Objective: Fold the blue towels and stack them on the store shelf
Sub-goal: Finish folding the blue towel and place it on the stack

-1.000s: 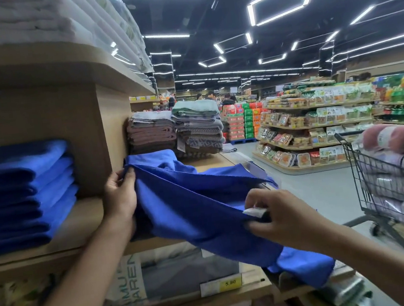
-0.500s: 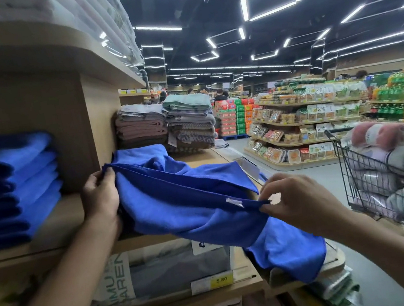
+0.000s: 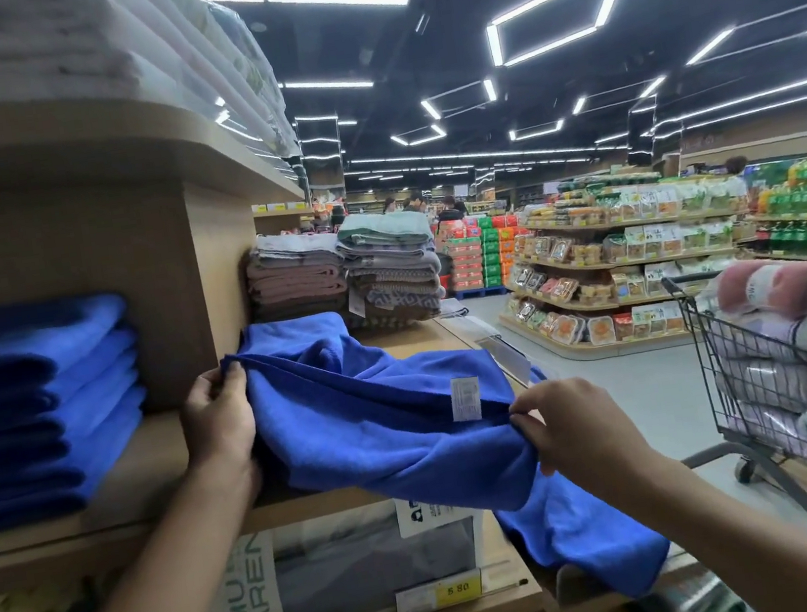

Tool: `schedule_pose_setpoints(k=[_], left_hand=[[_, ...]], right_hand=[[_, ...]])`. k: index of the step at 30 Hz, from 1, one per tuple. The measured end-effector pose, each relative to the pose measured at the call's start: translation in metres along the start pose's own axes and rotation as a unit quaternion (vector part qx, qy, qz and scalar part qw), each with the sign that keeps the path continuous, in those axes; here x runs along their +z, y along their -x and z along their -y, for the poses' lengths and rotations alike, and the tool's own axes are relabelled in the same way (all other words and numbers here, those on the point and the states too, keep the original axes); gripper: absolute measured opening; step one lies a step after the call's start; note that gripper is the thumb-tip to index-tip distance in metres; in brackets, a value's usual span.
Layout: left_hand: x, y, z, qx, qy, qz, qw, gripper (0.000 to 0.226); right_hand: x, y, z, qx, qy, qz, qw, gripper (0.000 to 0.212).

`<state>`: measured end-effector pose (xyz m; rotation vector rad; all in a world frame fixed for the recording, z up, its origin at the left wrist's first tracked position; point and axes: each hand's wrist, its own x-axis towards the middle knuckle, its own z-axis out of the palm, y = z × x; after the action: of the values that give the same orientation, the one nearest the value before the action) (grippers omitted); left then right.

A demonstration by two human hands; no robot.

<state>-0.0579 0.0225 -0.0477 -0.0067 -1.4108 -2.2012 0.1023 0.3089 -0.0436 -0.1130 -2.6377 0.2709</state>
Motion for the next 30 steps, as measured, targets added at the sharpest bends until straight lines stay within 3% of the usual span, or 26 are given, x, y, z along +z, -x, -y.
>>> schedule_pose_setpoints(k=[6,15,20,24,30], left_hand=[[0.0,0.001,-0.003,0.032,-0.022,-0.016,0.999,0.013],[-0.013,0.001,-0.049,0.155,-0.085,-0.023,0.984,0.011],[-0.012,0.008,-0.111,0.25,-0.107,0.006,0.962,0.012],[-0.011,0.012,-0.152,0.326,-0.112,0.031,0.938,0.01],[-0.015,0.021,-0.206,0.434,-0.115,0.04,0.892,0.01]], right_hand=[[-0.011,0.0,-0.004,-0.033,0.018,-0.067,0.997,0.018],[-0.055,-0.025,-0.013,-0.073,-0.185,-0.205,0.958,0.019],[-0.088,-0.048,-0.004,-0.045,-0.329,-0.207,0.92,0.026],[-0.117,-0.058,0.007,-0.061,-0.285,-0.253,0.923,0.014],[-0.165,-0.065,0.027,-0.07,-0.343,-0.269,0.897,0.024]])
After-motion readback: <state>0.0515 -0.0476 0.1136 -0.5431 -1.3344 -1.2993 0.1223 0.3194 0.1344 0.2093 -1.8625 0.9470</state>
